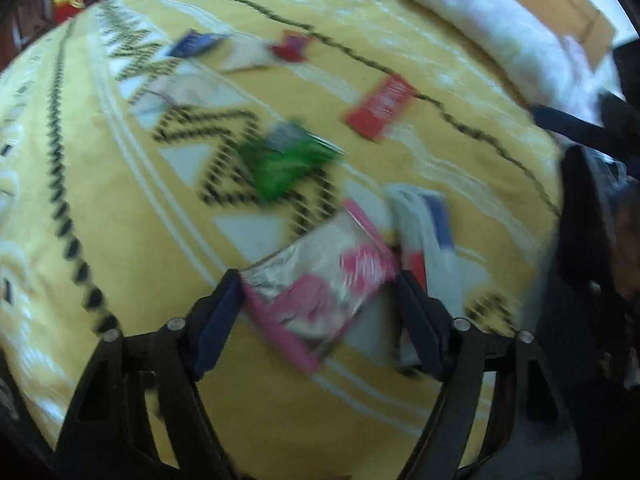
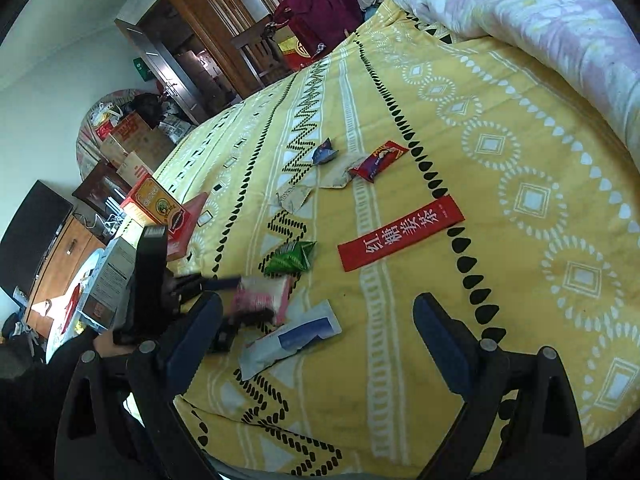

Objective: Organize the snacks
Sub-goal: 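Move both open tools back over the packets on the bedspread, then grasp the pink flamingo packet with the left tool while the right tool grasps the white-blue packet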

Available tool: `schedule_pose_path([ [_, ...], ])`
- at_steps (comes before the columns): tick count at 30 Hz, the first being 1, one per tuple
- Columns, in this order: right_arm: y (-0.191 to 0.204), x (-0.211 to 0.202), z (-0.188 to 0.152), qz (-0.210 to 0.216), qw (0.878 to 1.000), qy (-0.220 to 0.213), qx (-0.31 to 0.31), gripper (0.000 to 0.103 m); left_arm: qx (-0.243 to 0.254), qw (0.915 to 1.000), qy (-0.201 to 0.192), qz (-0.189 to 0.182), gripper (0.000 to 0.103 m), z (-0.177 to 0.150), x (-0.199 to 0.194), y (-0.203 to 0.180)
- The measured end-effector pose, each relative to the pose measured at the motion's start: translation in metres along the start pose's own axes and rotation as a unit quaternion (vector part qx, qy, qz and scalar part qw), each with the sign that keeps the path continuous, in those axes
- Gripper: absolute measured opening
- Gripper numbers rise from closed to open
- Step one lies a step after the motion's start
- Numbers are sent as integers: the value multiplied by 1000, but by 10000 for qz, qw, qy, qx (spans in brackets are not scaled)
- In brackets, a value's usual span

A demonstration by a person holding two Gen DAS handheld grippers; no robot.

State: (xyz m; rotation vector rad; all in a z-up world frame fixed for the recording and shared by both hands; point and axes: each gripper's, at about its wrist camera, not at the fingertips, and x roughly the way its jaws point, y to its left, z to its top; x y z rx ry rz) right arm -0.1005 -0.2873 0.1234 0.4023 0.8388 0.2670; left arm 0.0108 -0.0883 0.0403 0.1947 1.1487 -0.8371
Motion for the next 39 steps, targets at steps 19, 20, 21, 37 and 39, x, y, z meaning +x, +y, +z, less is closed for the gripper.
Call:
schedule_pose_path([
  [19,-4,-5,-1,47,9999,-19,115,98,597,9966,-290,498,63,4,16,-21],
  [20,-3,-3,-2,57,9999,24,159,98,573,9964,-304,545,63,7,23,-24],
  [21,-3,-2,-3,98,9996,60,244,98,558,9960,-306,628,62,6,24,-26],
  [37,32,87,-55,-289,9945,992,192,74,-1028,9666,-960,2143,44,-42,-31,5],
  [39,34,92,-55,-408,9946,954,52,70,-1167,9662,-911,2110,44,-43,-29,12],
])
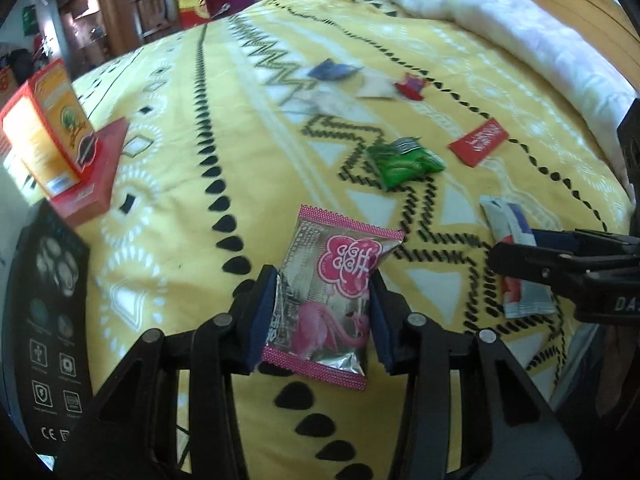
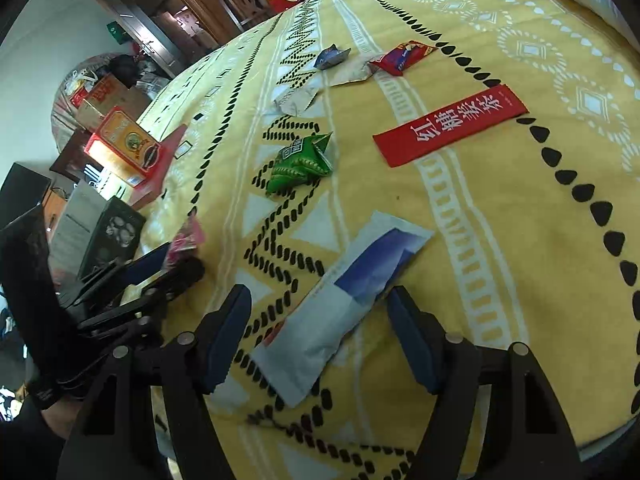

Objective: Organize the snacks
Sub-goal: 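Grasp the pink flamingo packet with the left tool while the right tool grasps the white-blue packet, then carry both packets over the glass bowl and open both tools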

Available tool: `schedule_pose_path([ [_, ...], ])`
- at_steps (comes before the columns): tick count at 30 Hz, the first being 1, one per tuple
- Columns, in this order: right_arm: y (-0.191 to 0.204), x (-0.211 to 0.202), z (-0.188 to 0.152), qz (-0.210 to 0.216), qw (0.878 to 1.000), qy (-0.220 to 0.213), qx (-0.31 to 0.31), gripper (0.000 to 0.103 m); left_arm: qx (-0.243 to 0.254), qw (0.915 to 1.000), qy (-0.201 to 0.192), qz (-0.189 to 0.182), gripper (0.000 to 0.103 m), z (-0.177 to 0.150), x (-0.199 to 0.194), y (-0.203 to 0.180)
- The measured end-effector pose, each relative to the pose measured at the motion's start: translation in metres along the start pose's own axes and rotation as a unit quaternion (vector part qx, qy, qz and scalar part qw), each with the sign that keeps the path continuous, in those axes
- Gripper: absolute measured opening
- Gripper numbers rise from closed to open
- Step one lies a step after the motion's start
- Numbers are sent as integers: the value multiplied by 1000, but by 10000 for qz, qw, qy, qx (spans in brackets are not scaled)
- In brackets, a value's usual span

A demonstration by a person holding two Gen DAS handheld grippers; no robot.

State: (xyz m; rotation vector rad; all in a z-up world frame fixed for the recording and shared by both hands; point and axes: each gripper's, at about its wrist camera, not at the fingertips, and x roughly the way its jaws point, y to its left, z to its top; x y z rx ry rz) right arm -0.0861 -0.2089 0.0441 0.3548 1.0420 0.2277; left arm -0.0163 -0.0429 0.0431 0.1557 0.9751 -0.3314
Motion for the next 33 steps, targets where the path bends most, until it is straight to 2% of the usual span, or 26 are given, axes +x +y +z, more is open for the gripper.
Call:
schedule_pose_path([
  [2,2,6,1,-124,9997,16,-191,64,-202,9997,108,-88,45,-3,7,9],
  [3,1,7,1,-137,9997,20,-211,54,-271,9995,144,-110,47,-3,12,12],
  [4,-2,7,3,-112,9997,20,-197,51,-317,9992,166,-151,47,-4,15,15],
  [9,-10,3,2,50,9999,-7,-114,44,-369,9992,60,-163,50,-4,22,14],
  [12,-11,0,2,144,9998,-55,-84,41,-370,9992,78,-127,44,-3,19,12],
  [15,-8,-6,3,241,9995,-143,-114,37,-430,9990,-48,-86,42,-1,6,12],
  [20,1,-31,11,363,9980,-476,-198,33,-753,9959,-490,54,41,10,-38,31],
  [24,26,-57,27,469,9946,-806,-456,32,-993,9902,-931,308,41,21,-84,55],
  [31,87,-84,54,905,9845,-1199,-910,31,-1486,9728,-1537,889,41,20,-160,113],
  [33,112,-88,61,1050,9803,-1252,-1110,31,-1604,9658,-1667,1172,41,15,-179,132],
])
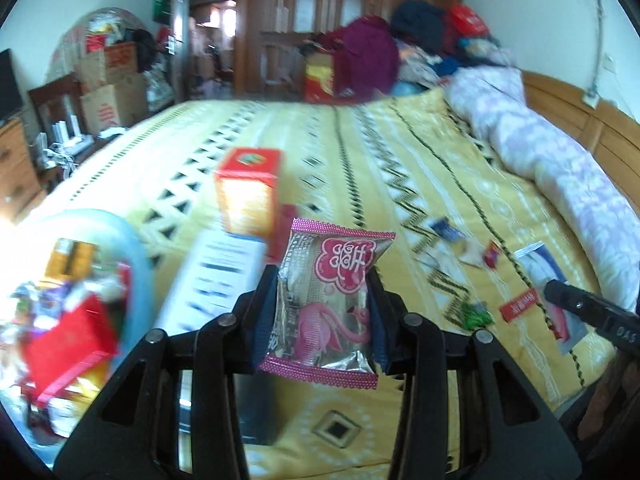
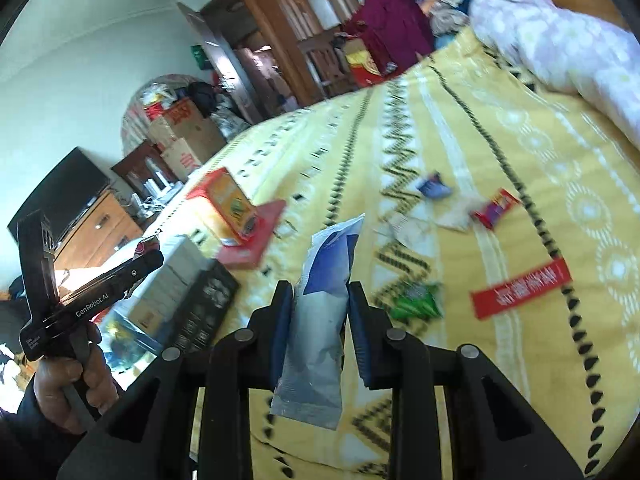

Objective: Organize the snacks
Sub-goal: 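Carry both packets over the glass bowl and open both tools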

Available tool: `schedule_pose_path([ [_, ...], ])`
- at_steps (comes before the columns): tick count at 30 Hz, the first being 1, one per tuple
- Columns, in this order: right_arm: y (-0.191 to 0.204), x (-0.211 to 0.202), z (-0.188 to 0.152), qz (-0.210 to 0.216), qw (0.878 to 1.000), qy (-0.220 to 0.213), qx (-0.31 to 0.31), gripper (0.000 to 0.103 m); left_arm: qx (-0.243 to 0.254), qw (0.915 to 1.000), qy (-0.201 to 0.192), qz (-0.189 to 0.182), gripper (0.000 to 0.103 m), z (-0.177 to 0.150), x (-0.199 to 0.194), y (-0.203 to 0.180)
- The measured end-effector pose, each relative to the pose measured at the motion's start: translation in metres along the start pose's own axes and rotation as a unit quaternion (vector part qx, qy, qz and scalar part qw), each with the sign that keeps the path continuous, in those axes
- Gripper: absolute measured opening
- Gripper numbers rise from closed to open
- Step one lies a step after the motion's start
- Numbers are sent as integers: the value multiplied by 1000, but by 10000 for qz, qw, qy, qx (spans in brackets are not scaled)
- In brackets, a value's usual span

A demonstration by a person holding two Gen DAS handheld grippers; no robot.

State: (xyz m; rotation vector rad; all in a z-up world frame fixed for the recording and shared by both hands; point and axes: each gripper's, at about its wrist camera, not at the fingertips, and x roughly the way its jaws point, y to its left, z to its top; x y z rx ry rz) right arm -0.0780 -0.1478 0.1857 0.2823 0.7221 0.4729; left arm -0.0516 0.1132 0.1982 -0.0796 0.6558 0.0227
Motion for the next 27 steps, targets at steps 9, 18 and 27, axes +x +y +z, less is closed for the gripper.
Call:
schedule_pose_path([
  [9,162,50,61,1319,9854,-28,-1076,31,-963,9880,-259,1180,41,19,-43,135],
  [18,304,121,71,2280,9600,454,-1560,31,-1789,9620,36,2062,42,-3,-49,239],
  [27,373,174,37,2424,9470,1017,-1847,31,-1911,9612,278,1970,42,-19,-47,257],
])
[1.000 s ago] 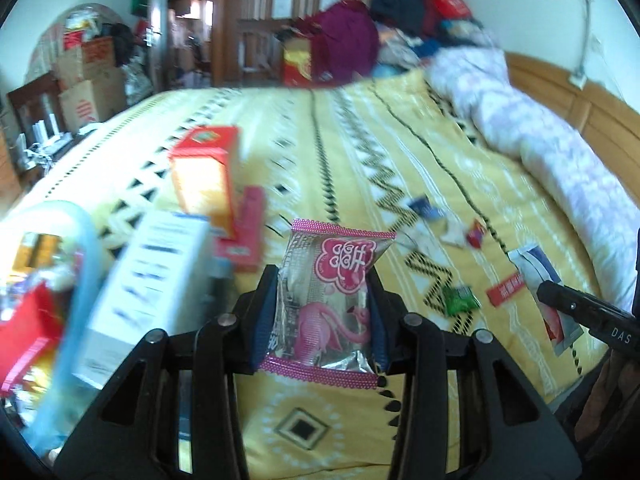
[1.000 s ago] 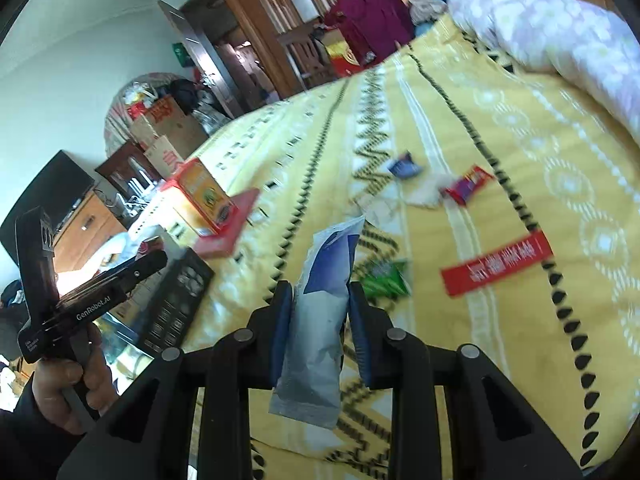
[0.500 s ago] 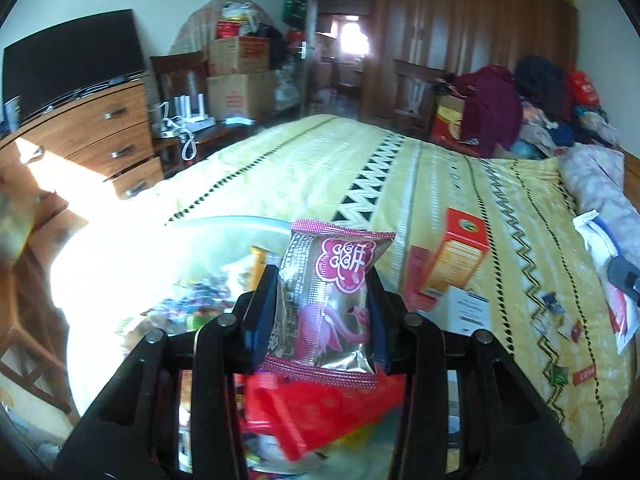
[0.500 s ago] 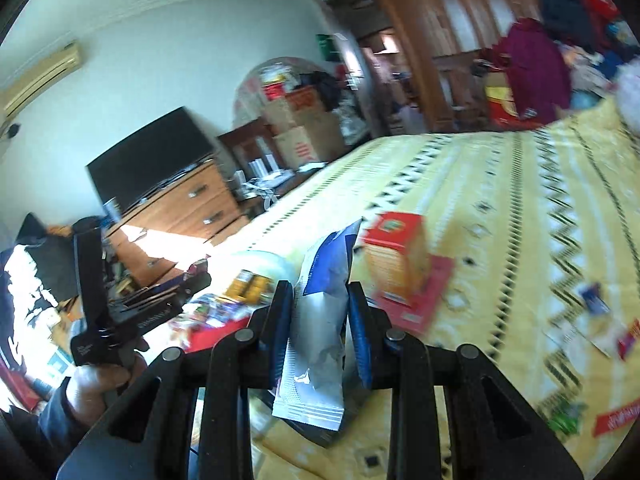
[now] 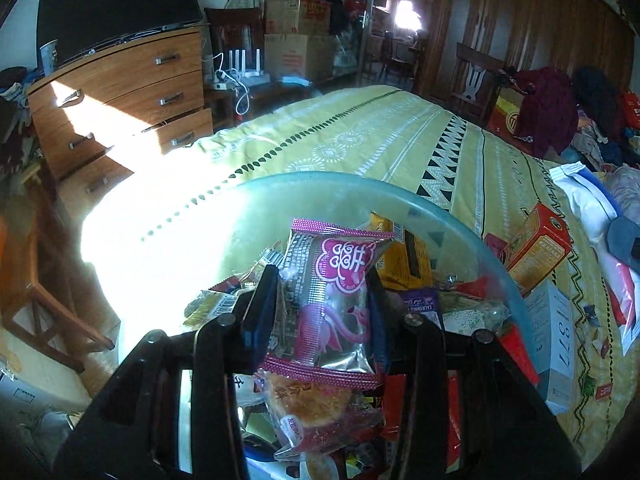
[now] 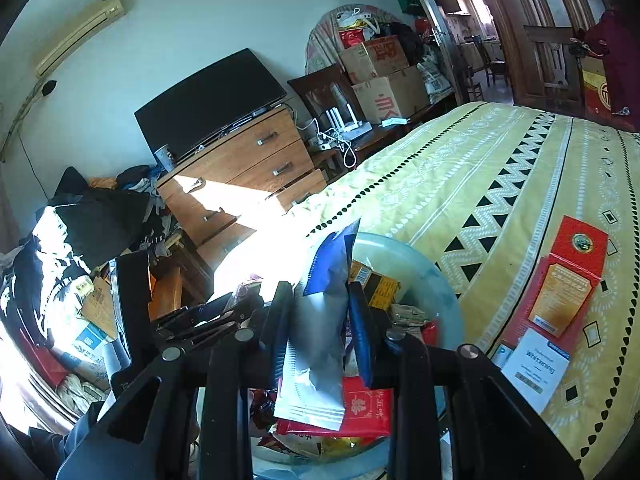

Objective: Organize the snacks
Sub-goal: 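Carry both packets over the glass bowl and open both tools, then move both open tools back over the remaining packets on the bedspread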

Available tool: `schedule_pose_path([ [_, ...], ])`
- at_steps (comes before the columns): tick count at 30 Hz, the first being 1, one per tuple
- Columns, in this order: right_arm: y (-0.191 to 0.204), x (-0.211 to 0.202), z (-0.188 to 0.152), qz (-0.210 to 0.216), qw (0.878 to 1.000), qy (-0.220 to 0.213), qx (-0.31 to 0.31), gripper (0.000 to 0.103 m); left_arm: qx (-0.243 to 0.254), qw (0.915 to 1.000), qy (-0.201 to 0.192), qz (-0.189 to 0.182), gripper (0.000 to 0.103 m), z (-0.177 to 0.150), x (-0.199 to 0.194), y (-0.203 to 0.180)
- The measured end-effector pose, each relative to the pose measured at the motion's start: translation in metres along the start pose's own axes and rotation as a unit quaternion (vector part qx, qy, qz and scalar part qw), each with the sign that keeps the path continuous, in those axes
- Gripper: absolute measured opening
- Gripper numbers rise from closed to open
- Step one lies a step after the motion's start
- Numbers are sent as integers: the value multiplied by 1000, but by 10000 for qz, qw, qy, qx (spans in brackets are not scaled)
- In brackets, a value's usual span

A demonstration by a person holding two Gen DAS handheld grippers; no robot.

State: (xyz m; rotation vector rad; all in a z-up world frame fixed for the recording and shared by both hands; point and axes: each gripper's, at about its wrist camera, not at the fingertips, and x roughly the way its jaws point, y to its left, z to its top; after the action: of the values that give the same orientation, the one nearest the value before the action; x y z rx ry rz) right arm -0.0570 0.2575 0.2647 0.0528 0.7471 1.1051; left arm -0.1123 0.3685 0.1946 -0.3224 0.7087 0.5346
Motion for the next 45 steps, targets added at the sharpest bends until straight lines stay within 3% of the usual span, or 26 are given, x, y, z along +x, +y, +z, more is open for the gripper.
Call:
schedule_pose_path([
  [14,1,24,6,39,9998,174,25,31,-99,9999,13,41,45,7,-1,14],
  [17,0,28,6,82,9998,195,64,34,-92,9999,27,66,47,8,1,17],
  [20,1,28,7,80,9998,164,76,45,-69,9999,49,88,48,10,2,16],
  [26,2,17,3,97,9998,84,128,56,-75,9999,84,91,75,10,2,17],
  [30,-2,-7,-27,11,9999,116,126,62,-68,9999,103,-33,76,8,-3,14],
  [35,-33,-53,-100,-337,9976,336,506,63,44,9996,-12,-277,76,5,-19,-11],
  [41,-92,-128,-179,-1027,9869,528,1126,63,621,9936,-160,-928,76,-1,-46,-92],
  [45,-130,-189,-229,-1465,9736,486,1680,67,1231,9785,-110,-1651,77,-19,-62,-171],
])
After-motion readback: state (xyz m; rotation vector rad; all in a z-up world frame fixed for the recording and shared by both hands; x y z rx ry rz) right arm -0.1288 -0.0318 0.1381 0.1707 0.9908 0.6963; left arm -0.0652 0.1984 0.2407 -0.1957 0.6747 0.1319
